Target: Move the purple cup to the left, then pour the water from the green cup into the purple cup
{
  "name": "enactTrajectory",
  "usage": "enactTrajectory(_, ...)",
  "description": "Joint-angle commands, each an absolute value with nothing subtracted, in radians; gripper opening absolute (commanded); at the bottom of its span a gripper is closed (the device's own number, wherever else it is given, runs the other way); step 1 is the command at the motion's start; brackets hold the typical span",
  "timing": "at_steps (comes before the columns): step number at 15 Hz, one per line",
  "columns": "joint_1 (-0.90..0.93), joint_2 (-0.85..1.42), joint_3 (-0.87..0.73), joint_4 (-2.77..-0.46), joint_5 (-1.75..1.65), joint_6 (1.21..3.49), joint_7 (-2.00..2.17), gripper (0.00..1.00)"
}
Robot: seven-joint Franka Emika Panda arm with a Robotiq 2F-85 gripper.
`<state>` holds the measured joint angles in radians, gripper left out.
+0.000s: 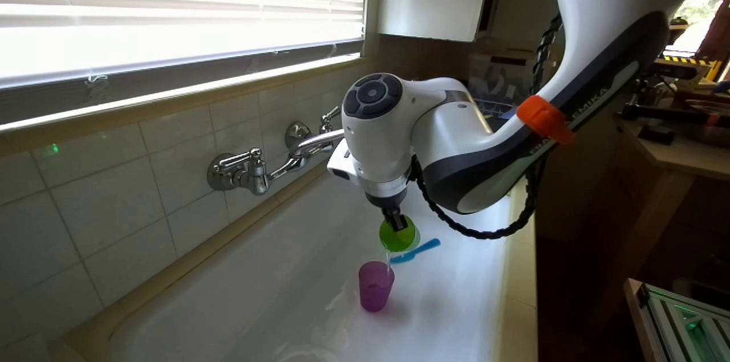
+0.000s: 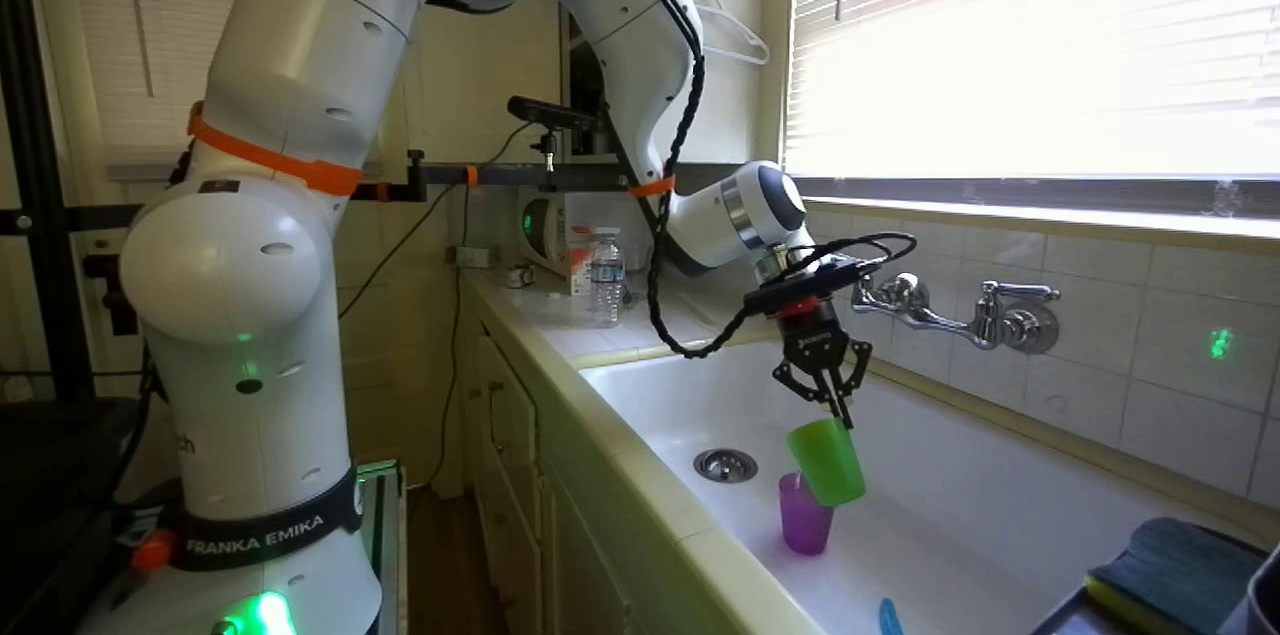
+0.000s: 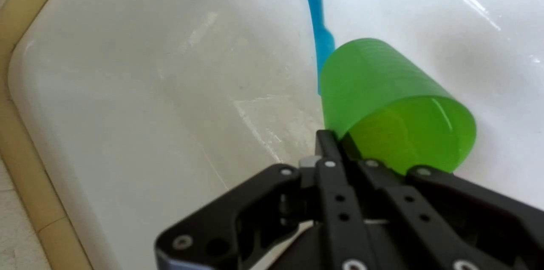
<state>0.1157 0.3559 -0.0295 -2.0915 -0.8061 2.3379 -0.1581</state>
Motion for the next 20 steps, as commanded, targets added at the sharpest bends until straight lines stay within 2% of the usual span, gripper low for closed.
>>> enactTrajectory(1,0.119,0.347,-0.018,-2.082,-0.848,2.288,-0.121,0.01)
enactTrajectory(20,0.12,0.359,0.009,-2.055,-0.885,2.219,-0.112,0.01)
